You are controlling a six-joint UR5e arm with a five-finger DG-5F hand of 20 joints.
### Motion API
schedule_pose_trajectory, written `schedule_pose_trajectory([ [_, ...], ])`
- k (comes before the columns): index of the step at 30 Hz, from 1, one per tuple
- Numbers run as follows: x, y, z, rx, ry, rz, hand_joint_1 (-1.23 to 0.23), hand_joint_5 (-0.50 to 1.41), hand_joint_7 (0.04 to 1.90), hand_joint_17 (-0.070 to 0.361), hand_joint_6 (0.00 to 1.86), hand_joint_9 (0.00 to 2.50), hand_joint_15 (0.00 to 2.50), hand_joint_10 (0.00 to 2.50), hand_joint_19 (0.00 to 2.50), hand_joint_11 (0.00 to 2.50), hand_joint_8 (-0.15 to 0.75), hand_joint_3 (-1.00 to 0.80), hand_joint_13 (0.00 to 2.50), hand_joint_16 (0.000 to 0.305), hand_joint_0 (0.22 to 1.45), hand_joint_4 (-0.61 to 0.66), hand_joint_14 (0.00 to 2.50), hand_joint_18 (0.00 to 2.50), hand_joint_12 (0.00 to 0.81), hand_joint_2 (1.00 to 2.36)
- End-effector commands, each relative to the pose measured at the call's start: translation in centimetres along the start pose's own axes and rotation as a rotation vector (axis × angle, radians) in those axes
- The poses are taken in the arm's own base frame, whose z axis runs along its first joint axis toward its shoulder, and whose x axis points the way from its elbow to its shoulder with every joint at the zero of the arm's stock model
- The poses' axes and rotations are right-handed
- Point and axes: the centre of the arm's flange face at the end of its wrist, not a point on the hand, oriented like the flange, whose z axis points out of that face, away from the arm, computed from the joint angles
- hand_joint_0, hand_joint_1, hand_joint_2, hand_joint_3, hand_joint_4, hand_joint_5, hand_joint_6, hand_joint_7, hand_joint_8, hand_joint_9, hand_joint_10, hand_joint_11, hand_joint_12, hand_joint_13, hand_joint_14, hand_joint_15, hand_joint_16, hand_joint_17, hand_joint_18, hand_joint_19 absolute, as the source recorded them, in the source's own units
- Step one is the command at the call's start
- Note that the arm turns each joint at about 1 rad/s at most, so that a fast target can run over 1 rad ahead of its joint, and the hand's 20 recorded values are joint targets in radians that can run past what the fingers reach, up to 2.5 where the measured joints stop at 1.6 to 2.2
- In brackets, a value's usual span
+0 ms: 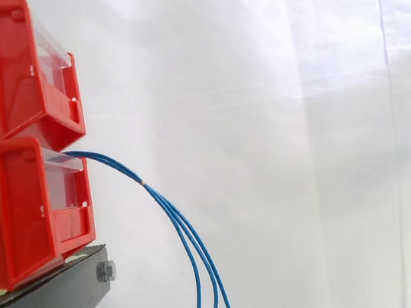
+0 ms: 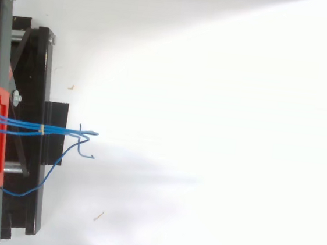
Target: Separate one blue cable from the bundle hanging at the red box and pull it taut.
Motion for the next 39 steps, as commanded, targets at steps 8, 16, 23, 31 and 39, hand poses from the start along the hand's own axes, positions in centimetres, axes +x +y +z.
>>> schedule_pose_trajectory([
  [8, -0.03, -0.01, -0.01, 0.001, 0.0, 0.0, -0.6, -0.22, 0.88, 0.119, 0.5, 0.52, 0.29, 0.01, 0.34, 0.4, 0.247, -0.48, 0.51, 0.053, 0.5, 0.19, 0.01, 0.37, 0.378, 1.0],
  [16, -0.03, -0.01, -0.01, 0.001, 0.0, 0.0, -0.6, -0.21, 0.87, 0.109, 0.5, 0.56, 0.31, 0.01, 0.35, 0.41, 0.245, -0.47, 0.55, 0.049, 0.52, 0.2, 0.01, 0.38, 0.36, 1.0],
  [23, -0.03, -0.01, -0.01, 0.001, 0.0, 0.0, -0.6, -0.21, 0.87, 0.107, 0.5, 0.58, 0.32, 0.01, 0.36, 0.41, 0.246, -0.46, 0.57, 0.048, 0.52, 0.2, 0.01, 0.39, 0.353, 1.0],
  [31, 0.13, 0.05, 0.03, -0.003, 0.002, 0.001, -0.6, -0.2, 0.87, 0.106, 0.5, 0.59, 0.33, 0.01, 0.37, 0.43, 0.25, -0.46, 0.59, 0.047, 0.53, 0.22, 0.01, 0.41, 0.359, 1.0],
  [39, 0.25, -0.35, -0.4, 0.039, 0.014, -0.012, -0.6, -0.2, 0.87, 0.105, 0.5, 0.6, 0.33, 0.02, 0.38, 0.42, 0.253, -0.45, 0.59, 0.046, 0.53, 0.23, 0.01, 0.42, 0.359, 1.0],
])
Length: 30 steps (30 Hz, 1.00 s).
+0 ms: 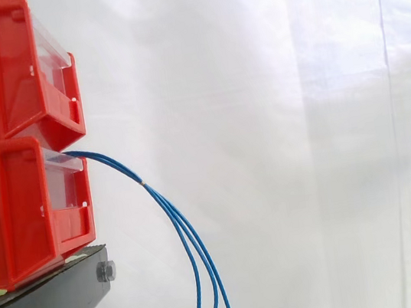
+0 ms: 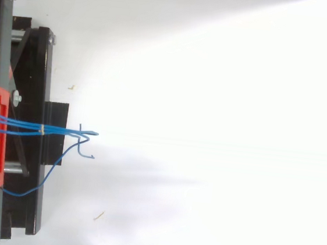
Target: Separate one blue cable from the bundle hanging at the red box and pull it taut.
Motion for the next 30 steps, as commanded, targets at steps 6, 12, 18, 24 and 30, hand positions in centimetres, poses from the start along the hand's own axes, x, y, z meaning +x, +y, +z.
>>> schedule_pose_trajectory([
  [6, 0.0, -0.2, -0.2, 0.021, 0.005, -0.007, -0.61, -0.2, 0.87, 0.104, 0.5, 0.63, 0.34, 0.02, 0.38, 0.43, 0.258, -0.45, 0.6, 0.046, 0.53, 0.23, 0.01, 0.43, 0.36, 1.0],
  [12, 0.2, -0.2, -0.2, 0.02, 0.007, -0.003, -0.6, -0.2, 0.87, 0.104, 0.5, 0.63, 0.34, 0.01, 0.38, 0.44, 0.26, -0.45, 0.6, 0.046, 0.53, 0.23, 0.01, 0.43, 0.362, 1.0],
  [18, 0.7, 0.2, 0.1, -0.013, 0.016, 0.05, -0.6, -0.21, 0.87, 0.104, 0.5, 0.62, 0.34, 0.01, 0.38, 0.42, 0.256, -0.45, 0.6, 0.046, 0.54, 0.2, 0.01, 0.43, 0.362, 1.0],
  [24, 1.8, 0.9, 1.4, -0.102, 0.023, 0.098, -0.61, -0.21, 0.87, 0.104, 0.5, 0.6, 0.34, 0.01, 0.39, 0.42, 0.252, -0.45, 0.58, 0.046, 0.53, 0.18, 0.01, 0.42, 0.362, 1.0],
  [30, 4.1, -2.5, 5.0, -0.08, 0.041, 0.112, -0.61, -0.22, 0.87, 0.105, 0.5, 0.58, 0.34, 0.02, 0.39, 0.42, 0.25, -0.46, 0.57, 0.047, 0.53, 0.18, 0.01, 0.42, 0.364, 1.0],
])
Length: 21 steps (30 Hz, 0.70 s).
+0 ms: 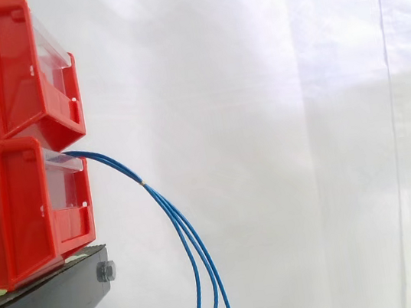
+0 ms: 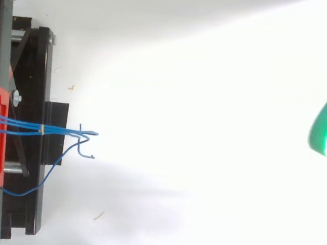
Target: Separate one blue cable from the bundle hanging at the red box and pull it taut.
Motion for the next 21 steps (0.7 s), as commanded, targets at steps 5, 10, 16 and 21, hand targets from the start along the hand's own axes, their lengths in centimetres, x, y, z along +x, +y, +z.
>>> schedule_pose_trajectory([
  [5, 1.1, -3.2, 2.7, 0.0, -0.016, 0.01, -0.61, -0.22, 0.86, 0.105, 0.5, 0.57, 0.34, 0.01, 0.39, 0.41, 0.247, -0.46, 0.56, 0.046, 0.53, 0.17, 0.01, 0.41, 0.363, 1.0],
  [10, 1.6, -4.6, 3.9, -0.004, -0.017, 0.013, -0.61, -0.22, 0.86, 0.105, 0.5, 0.55, 0.34, 0.02, 0.4, 0.41, 0.249, -0.46, 0.55, 0.047, 0.53, 0.17, 0.01, 0.41, 0.364, 1.0],
  [16, 2.0, -6.9, 5.2, 0.013, -0.031, 0.01, -0.61, -0.22, 0.86, 0.105, 0.5, 0.54, 0.34, 0.01, 0.4, 0.41, 0.252, -0.46, 0.54, 0.047, 0.53, 0.17, 0.01, 0.41, 0.366, 1.0],
  [21, 2.2, -8.6, 6.0, 0.025, -0.039, 0.009, -0.61, -0.22, 0.85, 0.105, 0.5, 0.54, 0.34, 0.01, 0.41, 0.41, 0.251, -0.46, 0.54, 0.046, 0.53, 0.17, 0.01, 0.42, 0.368, 1.0],
])
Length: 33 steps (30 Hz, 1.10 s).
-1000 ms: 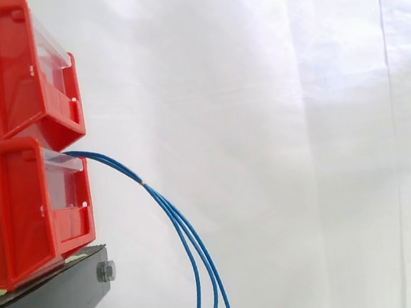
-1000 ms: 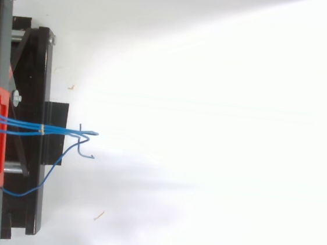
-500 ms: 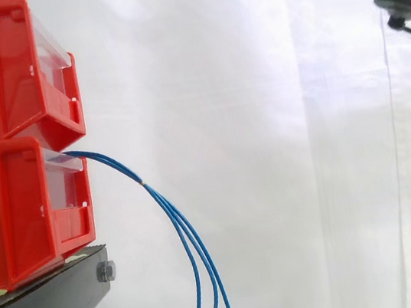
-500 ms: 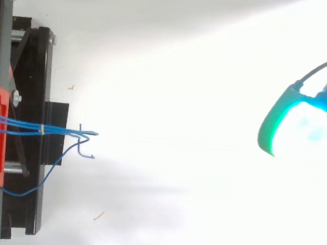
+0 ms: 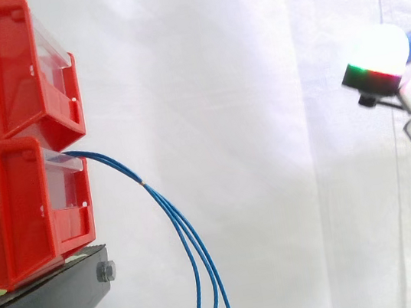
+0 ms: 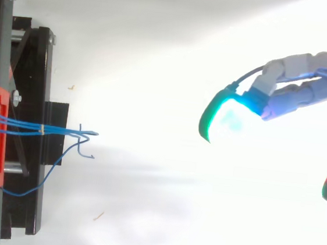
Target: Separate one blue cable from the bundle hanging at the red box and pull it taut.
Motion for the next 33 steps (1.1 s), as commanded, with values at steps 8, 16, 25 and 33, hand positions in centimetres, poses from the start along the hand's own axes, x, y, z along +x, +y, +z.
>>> schedule_pose_trajectory([
  [8, 0.3, -1.9, 1.6, -0.026, -0.039, -0.004, -0.61, -0.22, 0.85, 0.104, 0.5, 0.54, 0.33, 0.01, 0.42, 0.41, 0.254, -0.46, 0.54, 0.046, 0.53, 0.17, 0.01, 0.42, 0.368, 1.0],
  [16, 1.2, -3.8, 4.6, -0.037, -0.045, -0.004, -0.61, -0.22, 0.85, 0.103, 0.5, 0.54, 0.34, 0.01, 0.42, 0.41, 0.256, -0.46, 0.55, 0.046, 0.53, 0.17, 0.01, 0.43, 0.369, 1.0],
  [25, 0.6, -3.2, 5.1, -0.082, -0.152, -0.034, -0.61, -0.22, 0.85, 0.104, 0.5, 0.56, 0.33, 0.01, 0.43, 0.41, 0.257, -0.46, 0.56, 0.046, 0.53, 0.18, 0.01, 0.45, 0.368, 1.0],
  [33, 1.3, -5.0, 6.1, -0.076, -0.148, -0.047, -0.61, -0.21, 0.85, 0.102, 0.5, 0.57, 0.33, 0.01, 0.44, 0.41, 0.26, -0.46, 0.54, 0.046, 0.54, 0.19, 0.01, 0.45, 0.361, 1.0],
])
